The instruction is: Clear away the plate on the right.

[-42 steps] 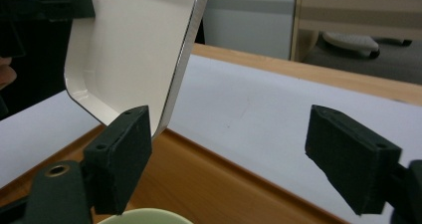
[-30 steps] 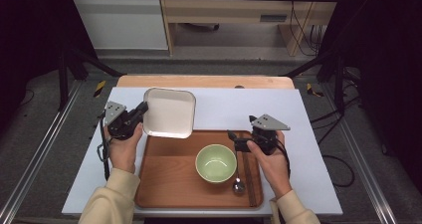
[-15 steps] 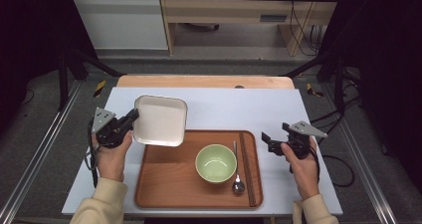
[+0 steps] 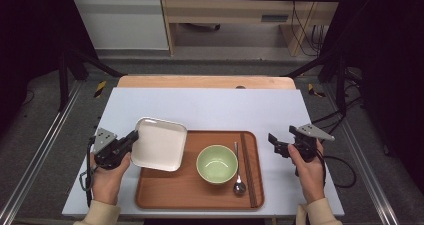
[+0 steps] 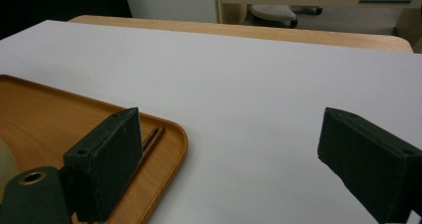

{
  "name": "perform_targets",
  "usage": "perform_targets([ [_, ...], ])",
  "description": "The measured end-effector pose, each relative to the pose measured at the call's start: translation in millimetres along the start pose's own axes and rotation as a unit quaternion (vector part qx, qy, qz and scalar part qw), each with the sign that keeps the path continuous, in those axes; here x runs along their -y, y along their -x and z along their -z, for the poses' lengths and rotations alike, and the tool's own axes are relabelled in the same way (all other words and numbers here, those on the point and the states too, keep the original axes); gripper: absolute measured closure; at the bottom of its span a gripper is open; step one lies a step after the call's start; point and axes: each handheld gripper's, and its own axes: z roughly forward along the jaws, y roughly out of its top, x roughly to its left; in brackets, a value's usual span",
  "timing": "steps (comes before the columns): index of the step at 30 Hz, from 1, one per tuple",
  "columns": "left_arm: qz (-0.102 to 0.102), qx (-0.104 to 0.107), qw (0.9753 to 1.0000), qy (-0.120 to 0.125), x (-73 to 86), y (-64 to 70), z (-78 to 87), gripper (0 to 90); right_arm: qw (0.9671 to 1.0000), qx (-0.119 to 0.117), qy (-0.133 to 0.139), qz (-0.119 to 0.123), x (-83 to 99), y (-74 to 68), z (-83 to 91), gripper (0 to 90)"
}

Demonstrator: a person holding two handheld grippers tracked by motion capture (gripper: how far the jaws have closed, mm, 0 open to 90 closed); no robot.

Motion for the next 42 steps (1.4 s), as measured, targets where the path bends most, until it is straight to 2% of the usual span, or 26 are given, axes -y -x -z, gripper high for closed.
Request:
perform_targets([
  [9, -0.003, 0.011, 0.9994, -0.033, 16.0, 11.3, 8.2, 89.1, 0.9999, 0.002, 0.001, -0.010, -0.1, 3.7, 2.9, 11.1],
  [12, 0.001, 0.009, 0.9995, -0.031, 21.8, 10.1, 6.2, 89.0, 0.9999, 0.008, 0.001, -0.015, -0.1, 5.9, 2.6, 12.1],
  [15, 0.016, 0.017, 0.9991, -0.035, 27.4, 9.0, 1.4, 89.1, 0.9997, 0.014, 0.004, -0.019, -0.6, 8.3, 4.1, 12.7],
  [19, 0.015, 0.024, 0.9989, -0.038, 27.4, 11.2, -1.7, 89.0, 0.9997, 0.014, 0.001, -0.022, -0.1, 8.9, 3.8, 12.7],
  [21, 0.019, 0.027, 0.9983, -0.047, 27.2, 9.6, -4.5, 89.0, 0.9997, 0.010, -0.004, -0.022, 0.3, 7.5, 2.3, 12.6],
  [24, 0.030, 0.038, 0.9966, -0.066, 26.7, 7.4, -12.0, 88.9, 0.9998, 0.006, -0.007, -0.020, 0.6, 6.4, 0.8, 12.4],
  [29, 0.022, 0.051, 0.9945, -0.089, 23.9, 6.7, -27.9, 88.7, 0.9997, 0.007, -0.011, -0.020, 1.2, 6.6, -0.1, 12.4],
  [31, 0.024, 0.058, 0.9924, -0.105, 22.3, 5.4, -35.4, 88.7, 0.9997, 0.008, -0.014, -0.021, 1.6, 7.2, -0.7, 12.4],
  [34, 0.041, 0.071, 0.9884, -0.128, 21.8, 2.5, -47.1, 88.7, 0.9996, 0.011, -0.016, -0.021, 2.1, 8.0, -1.2, 12.3],
  [39, 0.040, 0.075, 0.9841, -0.156, 23.7, 2.9, -58.1, 88.2, 0.9996, 0.009, -0.017, -0.022, 2.5, 7.9, -2.5, 11.9],
  [42, 0.040, 0.073, 0.9837, -0.159, 26.8, 3.6, -61.6, 88.0, 0.9996, 0.011, -0.019, -0.021, 2.6, 8.1, -3.0, 11.9],
])
